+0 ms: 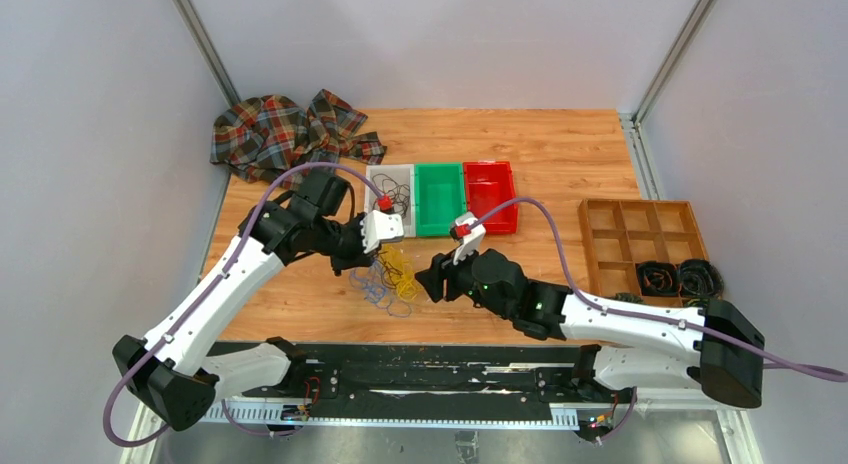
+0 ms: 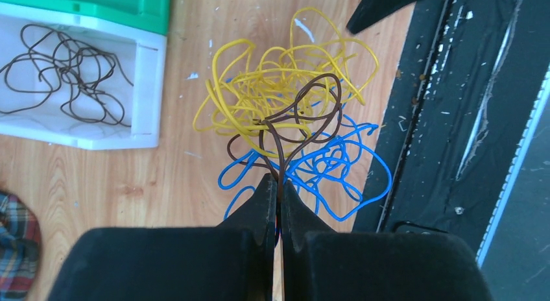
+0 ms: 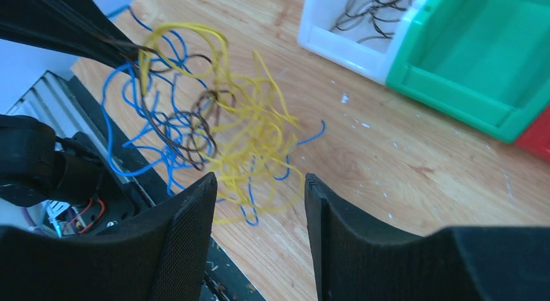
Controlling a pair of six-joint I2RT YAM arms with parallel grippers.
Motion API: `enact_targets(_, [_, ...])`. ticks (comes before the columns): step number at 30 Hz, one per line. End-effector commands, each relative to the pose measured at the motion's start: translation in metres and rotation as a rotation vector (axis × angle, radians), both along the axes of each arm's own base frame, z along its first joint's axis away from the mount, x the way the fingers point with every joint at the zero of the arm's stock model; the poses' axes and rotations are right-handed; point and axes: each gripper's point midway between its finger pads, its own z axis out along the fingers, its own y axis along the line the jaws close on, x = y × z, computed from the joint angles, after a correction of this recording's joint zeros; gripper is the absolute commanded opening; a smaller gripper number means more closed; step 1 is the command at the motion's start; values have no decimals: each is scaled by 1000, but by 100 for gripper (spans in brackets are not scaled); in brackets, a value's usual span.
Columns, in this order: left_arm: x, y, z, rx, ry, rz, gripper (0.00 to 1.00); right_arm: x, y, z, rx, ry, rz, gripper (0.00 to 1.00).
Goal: Untangle the cables
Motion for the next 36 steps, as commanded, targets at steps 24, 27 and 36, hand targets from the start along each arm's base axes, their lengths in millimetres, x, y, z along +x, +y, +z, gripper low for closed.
enact_targets(24, [-52, -13, 22, -106, 78, -194, 1, -22, 84, 80, 322, -83, 273, 42])
enact_targets(27, [-52, -10, 21, -91, 64, -202, 1, -19, 82, 80, 329, -73, 261, 25])
enact_targets(36, [-36, 0, 14, -6, 16, -165, 3, 1, 50, 57, 263, -42, 115, 1])
